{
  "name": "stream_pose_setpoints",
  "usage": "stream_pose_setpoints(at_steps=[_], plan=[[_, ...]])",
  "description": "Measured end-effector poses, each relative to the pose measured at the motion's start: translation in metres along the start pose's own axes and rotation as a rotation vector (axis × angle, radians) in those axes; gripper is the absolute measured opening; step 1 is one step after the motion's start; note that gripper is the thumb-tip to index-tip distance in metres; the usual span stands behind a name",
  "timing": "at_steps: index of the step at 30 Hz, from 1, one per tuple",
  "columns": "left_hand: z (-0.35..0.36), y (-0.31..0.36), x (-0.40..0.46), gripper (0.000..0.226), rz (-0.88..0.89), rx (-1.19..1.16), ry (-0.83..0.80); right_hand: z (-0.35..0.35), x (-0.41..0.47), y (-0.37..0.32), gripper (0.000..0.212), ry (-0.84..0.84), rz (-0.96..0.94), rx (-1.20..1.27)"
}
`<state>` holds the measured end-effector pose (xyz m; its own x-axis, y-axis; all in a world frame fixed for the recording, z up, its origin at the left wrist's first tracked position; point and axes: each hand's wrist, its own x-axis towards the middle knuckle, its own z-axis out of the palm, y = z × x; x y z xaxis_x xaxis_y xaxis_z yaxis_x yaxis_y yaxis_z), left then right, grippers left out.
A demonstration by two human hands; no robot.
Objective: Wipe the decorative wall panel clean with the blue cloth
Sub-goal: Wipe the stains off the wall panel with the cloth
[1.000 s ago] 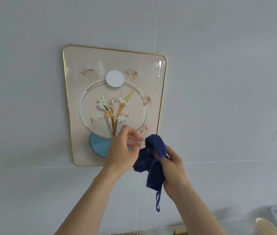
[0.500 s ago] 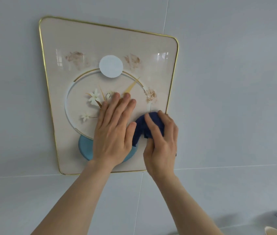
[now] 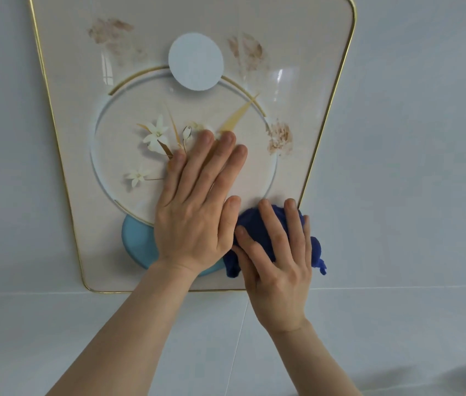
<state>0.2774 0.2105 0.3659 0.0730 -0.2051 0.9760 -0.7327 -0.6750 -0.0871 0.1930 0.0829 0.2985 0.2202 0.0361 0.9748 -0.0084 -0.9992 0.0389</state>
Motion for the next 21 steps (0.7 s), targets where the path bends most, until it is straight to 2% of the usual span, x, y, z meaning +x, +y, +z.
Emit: stream_pose_setpoints(at_steps=[4, 11, 13, 21], plan=[[0.001, 0.000, -0.001, 0.056, 0.011, 0.021, 0.008, -0.015, 0.009, 0.008, 0.019, -0.001, 0.011, 0.070], [0.003, 0.000, -0.001, 0.056, 0.013, 0.057, 0.021, -0.042, 0.074, 0.003, 0.024, 0.162, 0.259, 0.192], [0.003, 0.001, -0.002, 0.056, 0.014, 0.057, 0.023, -0.043, 0.084, 0.002, 0.027, 0.210, 0.241, 0.214], [0.004, 0.001, -0.002, 0.055, 0.004, 0.032, 0.041, -0.006, 0.029, 0.004, 0.024, 0.154, 0.102, 0.091]])
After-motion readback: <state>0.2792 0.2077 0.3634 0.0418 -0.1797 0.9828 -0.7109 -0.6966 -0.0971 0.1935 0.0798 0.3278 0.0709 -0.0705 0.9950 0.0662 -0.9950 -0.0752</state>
